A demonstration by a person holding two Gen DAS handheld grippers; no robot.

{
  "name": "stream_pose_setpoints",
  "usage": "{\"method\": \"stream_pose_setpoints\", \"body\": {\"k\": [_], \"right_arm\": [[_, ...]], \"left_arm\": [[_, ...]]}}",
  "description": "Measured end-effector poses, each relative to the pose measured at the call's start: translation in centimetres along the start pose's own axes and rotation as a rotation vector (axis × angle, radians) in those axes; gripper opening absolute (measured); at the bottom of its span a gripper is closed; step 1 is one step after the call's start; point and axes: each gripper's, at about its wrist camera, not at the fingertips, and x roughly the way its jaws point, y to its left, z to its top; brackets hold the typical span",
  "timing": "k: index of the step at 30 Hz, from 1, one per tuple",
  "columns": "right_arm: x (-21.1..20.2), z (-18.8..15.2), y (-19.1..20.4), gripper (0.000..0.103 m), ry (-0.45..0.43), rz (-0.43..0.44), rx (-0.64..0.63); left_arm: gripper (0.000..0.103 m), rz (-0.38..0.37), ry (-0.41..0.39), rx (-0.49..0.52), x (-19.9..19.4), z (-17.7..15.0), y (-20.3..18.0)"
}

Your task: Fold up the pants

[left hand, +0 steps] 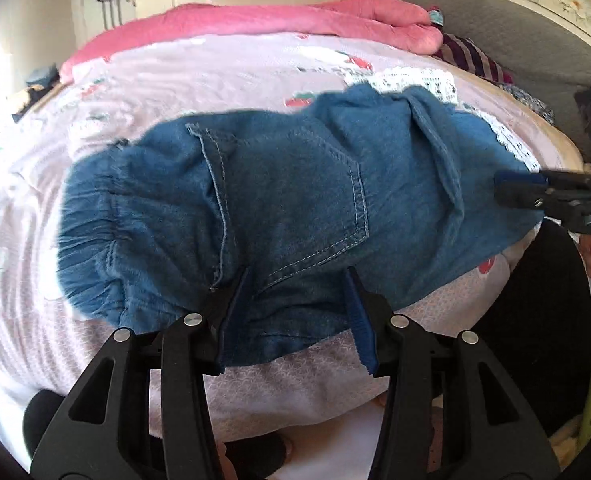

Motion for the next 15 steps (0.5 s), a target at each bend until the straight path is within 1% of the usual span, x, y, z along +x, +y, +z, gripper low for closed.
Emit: {"method": "stream_pose_setpoints", "body": {"k": [1,2,3,4,5,6,8,9,10,11,13,15], "right_arm": [[0.2,-0.3,-0.5,0.048,0.013,-0.010,0.019],[0.3,-0.5,-0.9,0.048,0.013,-0.005,0.033],[0.2,-0.6,-1.2,0.048,0.009,0.006,0.044],[0.0,-0.5,-1.4,0.049,0.003,0.020,0.057],[-0.3,-0.5,-1.5,0.055,-0.007,0.022,0.062],[-0.7,-0.3,-1.6,0.058,-0.022,0.021,0.066],[-1.6,0.1,-2.2,0.062,-0.054,0.026,0.085],[-2.1,0.2,-2.5,0.063,-0.065,0.025,0.096],[-2.7,0.4,-2.9,0.064,-0.079,0.020,0.108],[-3.2,0.6,-3.3,0.068,-0.090,0.010,0.111],[-4.1,1.0,-4.0,0.073,-0.108,-0.020,0.114],[-4.8,1.8,-5.0,0.076,-0.120,-0.044,0.125]], "left_arm": [[0.043,0.000,-0.018,-0.003,-0.7,0.1,-0.1],[0.047,0.000,-0.041,-0.004,-1.6,0.2,-0.3],[0.052,-0.002,-0.056,-0.001,-2.3,0.4,-0.4],[0.053,-0.010,-0.076,0.009,-3.3,0.7,-0.7],[0.053,-0.014,-0.094,0.015,-4.1,1.0,-1.0],[0.054,-0.021,-0.112,0.016,-4.7,1.3,-1.2],[0.058,-0.068,-0.139,0.001,-5.7,2.1,-1.6],[0.060,-0.104,-0.143,-0.001,-5.8,2.6,-2.0],[0.060,-0.121,-0.145,0.001,-5.7,3.0,-2.4],[0.061,-0.143,-0.140,0.005,-5.2,3.6,-2.9],[0.061,-0.176,-0.120,0.008,-4.1,4.3,-3.9],[0.061,-0.216,-0.099,0.014,-2.9,5.1,-4.9]]}}
